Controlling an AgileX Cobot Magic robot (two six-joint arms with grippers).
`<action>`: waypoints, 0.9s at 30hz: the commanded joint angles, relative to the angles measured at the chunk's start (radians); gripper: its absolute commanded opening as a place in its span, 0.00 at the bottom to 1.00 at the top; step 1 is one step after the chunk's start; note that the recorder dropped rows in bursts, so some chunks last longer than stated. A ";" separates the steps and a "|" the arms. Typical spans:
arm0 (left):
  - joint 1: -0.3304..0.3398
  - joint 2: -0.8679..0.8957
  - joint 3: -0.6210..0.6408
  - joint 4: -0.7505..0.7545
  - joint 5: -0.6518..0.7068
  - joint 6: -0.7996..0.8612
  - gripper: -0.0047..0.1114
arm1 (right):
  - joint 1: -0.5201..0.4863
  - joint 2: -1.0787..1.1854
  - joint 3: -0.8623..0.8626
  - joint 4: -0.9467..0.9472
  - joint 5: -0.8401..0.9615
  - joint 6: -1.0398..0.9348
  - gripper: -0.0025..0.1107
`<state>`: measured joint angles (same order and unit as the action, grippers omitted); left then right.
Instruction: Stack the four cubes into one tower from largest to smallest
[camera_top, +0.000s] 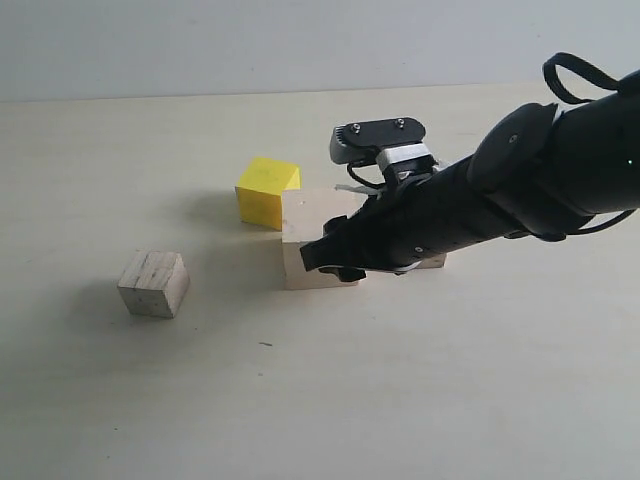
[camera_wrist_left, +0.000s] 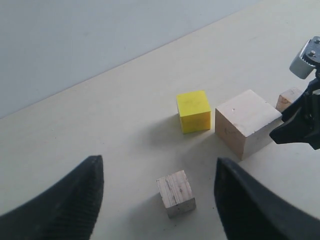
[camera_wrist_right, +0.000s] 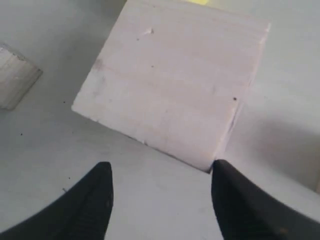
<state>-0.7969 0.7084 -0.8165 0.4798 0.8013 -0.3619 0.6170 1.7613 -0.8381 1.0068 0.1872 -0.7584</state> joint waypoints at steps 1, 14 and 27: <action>-0.004 -0.006 0.003 0.008 -0.007 -0.008 0.57 | -0.006 0.000 -0.008 0.004 0.011 -0.008 0.51; -0.004 0.003 0.072 0.014 -0.018 -0.010 0.57 | -0.006 0.000 -0.008 0.004 0.024 -0.008 0.51; -0.004 0.003 0.079 0.041 -0.018 -0.018 0.57 | -0.006 -0.112 -0.008 -0.120 0.103 0.001 0.51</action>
<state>-0.7969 0.7102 -0.7439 0.5122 0.7940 -0.3695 0.6170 1.6909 -0.8381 0.9400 0.2621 -0.7584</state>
